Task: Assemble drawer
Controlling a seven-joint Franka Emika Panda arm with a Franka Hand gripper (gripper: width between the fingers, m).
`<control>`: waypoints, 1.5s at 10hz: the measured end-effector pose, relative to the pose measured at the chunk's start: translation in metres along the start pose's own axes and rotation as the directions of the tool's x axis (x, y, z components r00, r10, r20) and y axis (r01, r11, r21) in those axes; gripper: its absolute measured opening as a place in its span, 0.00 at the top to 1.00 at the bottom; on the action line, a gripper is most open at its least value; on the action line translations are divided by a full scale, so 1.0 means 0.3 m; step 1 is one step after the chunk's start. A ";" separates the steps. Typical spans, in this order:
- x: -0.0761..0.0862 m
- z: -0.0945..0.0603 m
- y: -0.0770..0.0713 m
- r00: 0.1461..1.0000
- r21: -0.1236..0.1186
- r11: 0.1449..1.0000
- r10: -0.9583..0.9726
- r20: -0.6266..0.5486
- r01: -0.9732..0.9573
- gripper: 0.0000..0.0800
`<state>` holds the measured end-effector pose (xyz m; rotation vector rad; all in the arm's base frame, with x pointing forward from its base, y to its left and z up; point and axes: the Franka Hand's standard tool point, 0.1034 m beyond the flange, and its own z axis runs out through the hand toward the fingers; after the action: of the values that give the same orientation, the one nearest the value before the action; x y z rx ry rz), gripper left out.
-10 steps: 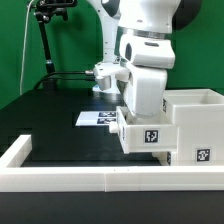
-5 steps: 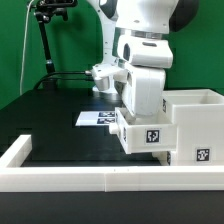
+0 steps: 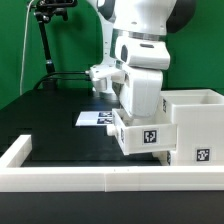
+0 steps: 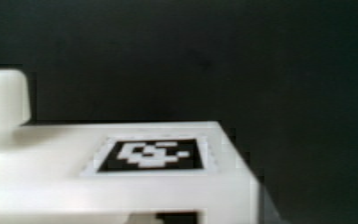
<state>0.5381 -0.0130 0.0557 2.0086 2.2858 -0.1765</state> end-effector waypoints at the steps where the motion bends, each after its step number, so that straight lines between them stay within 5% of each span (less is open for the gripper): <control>1: 0.013 -0.003 0.004 1.000 -0.001 1.000 0.016 -0.001 -0.016 0.94; 5: 0.037 -0.008 0.011 0.999 -0.002 0.999 0.038 -0.004 -0.038 0.94; 10: 0.055 0.001 -0.001 0.952 0.004 0.953 0.305 -0.007 -0.305 0.94; 15: 0.054 0.001 -0.001 0.953 0.004 0.953 0.304 -0.007 -0.304 0.94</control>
Offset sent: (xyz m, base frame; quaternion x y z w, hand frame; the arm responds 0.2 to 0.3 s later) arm 0.0083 0.0130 0.0029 0.0021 -0.0027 0.0117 0.9999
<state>0.5358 0.0029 0.0530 2.3307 1.9445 -0.1477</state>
